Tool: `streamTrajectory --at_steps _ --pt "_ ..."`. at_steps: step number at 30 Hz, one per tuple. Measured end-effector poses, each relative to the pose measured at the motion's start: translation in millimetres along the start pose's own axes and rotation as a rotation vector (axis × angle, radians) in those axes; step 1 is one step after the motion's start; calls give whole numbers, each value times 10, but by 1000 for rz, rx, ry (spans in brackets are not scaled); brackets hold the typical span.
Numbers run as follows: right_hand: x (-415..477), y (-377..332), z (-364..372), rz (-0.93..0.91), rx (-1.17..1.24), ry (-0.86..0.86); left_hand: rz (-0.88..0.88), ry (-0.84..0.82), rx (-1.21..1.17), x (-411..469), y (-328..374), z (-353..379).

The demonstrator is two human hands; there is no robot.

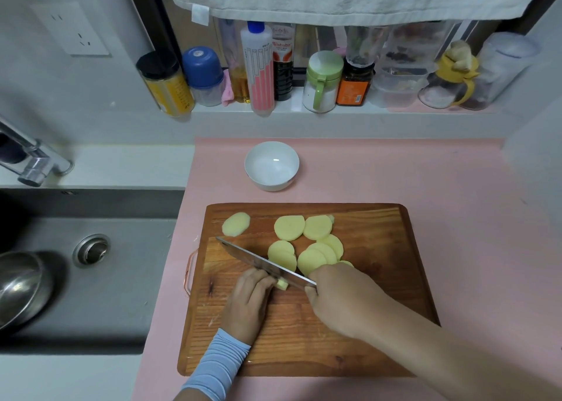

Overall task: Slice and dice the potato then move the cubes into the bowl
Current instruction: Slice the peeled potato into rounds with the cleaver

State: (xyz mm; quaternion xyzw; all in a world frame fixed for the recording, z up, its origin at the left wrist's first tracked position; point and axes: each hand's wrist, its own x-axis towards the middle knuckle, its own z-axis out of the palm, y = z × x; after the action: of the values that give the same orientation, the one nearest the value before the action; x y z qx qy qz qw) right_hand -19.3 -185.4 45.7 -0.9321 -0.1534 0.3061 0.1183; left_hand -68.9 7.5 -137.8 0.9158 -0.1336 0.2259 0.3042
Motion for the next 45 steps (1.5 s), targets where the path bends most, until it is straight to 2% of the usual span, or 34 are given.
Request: streamTrajectory --at_steps 30,45 --pt "343 -41 281 10 11 13 -21 -15 -1 -28 -5 7" --pt "396 -47 368 41 52 -24 42 -5 -11 -13 -1 4"
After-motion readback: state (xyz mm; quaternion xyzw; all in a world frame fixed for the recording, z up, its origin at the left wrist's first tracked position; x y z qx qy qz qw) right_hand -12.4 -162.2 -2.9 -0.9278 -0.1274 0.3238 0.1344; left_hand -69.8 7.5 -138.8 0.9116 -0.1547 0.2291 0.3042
